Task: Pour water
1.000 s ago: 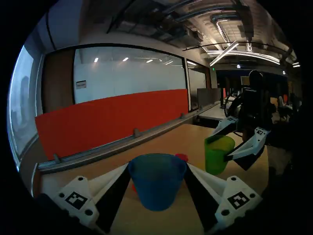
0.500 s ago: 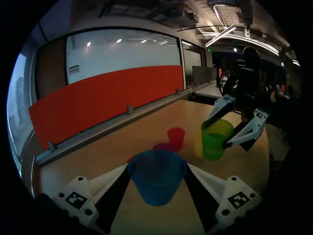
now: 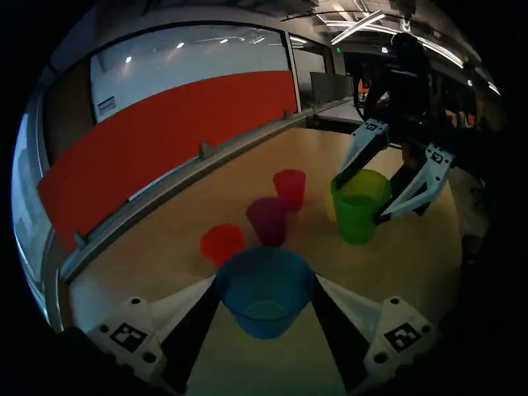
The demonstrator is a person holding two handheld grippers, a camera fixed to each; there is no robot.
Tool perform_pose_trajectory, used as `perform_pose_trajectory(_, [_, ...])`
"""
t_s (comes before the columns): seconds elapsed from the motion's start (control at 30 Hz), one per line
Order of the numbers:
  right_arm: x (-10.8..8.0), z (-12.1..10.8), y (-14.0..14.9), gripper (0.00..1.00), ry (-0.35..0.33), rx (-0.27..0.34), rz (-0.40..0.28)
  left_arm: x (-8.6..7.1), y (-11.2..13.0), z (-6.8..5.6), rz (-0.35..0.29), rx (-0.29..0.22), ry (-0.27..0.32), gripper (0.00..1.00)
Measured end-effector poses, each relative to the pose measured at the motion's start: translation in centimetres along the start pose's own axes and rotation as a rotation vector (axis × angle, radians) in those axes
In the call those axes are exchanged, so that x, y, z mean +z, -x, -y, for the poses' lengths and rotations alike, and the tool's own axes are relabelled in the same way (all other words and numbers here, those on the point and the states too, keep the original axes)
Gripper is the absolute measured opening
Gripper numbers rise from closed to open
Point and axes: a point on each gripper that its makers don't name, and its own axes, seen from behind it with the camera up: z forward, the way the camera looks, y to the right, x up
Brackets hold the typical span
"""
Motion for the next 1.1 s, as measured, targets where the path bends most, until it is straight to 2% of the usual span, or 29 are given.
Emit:
perform_pose_trajectory(0.47, [1.4, -0.1, 3.7, 0.92, -0.015, -0.011, 0.111, 2.3, 3.6, -0.9, 0.114, -0.012, 0.066, 0.89])
perform_pose_trajectory(0.67, [1.7, 0.1, 5.0, 0.92, -0.022, -0.019, 0.148, 3.3, 5.1, -1.2, 0.154, -0.001, 0.082, 0.89])
perform_pose_trajectory(1.1, [2.2, -0.1, 6.3, 0.92, -0.021, -0.014, 0.173, 4.4, 6.9, -1.9, 0.175, -0.023, 0.102, 0.89])
